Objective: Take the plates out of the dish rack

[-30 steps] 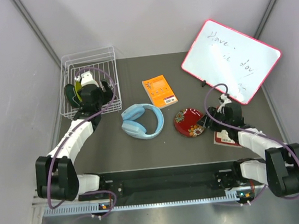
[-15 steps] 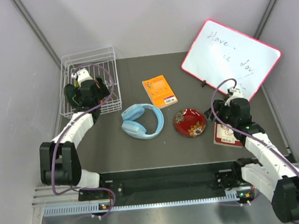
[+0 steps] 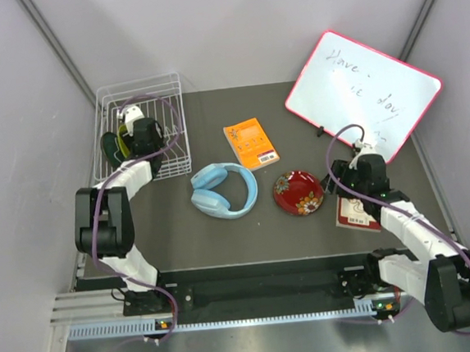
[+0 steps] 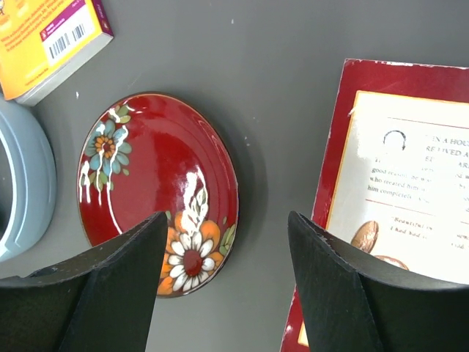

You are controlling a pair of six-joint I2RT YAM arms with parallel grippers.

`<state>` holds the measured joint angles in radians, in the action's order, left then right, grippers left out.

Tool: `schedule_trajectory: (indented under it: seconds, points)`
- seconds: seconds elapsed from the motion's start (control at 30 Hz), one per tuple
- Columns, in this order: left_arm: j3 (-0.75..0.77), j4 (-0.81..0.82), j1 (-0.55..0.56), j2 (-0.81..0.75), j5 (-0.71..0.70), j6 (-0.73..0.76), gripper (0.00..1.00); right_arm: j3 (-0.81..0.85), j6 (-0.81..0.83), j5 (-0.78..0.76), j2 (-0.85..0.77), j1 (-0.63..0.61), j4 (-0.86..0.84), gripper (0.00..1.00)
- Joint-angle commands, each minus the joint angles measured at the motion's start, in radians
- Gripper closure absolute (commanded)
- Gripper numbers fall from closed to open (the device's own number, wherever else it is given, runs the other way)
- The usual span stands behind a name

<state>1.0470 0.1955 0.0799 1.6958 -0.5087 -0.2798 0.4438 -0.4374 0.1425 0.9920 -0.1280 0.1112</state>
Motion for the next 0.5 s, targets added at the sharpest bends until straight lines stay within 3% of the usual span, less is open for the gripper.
schedule_trajectory:
  seconds: [0.0, 0.03, 0.1, 0.17, 0.2, 0.3, 0.47]
  points:
    - [0.06, 0.072, -0.015, 0.039, -0.033, 0.025, 0.49, -0.016, 0.008, 0.016, 0.03, -0.007, -0.085, 0.34]
    - [0.064, 0.071, -0.017, 0.044, -0.039, 0.024, 0.5, -0.014, 0.009, 0.016, 0.037, -0.007, -0.084, 0.33]
    - [0.067, 0.062, -0.019, 0.048, -0.047, 0.019, 0.65, -0.013, 0.014, 0.016, 0.043, -0.007, -0.084, 0.34]
    - [0.061, 0.065, -0.02, 0.047, -0.048, 0.021, 0.67, -0.013, 0.02, 0.014, 0.048, -0.007, -0.082, 0.33]
    - [0.053, 0.067, -0.02, 0.044, -0.051, 0.021, 0.79, -0.014, 0.019, 0.014, 0.048, -0.009, -0.082, 0.34]
    - [0.036, 0.068, -0.02, 0.022, -0.045, 0.021, 0.98, -0.016, 0.02, 0.016, 0.056, -0.007, -0.088, 0.33]
    - [0.033, 0.071, -0.005, -0.025, -0.086, 0.101, 1.0, -0.02, 0.022, 0.02, 0.063, -0.009, -0.084, 0.33]
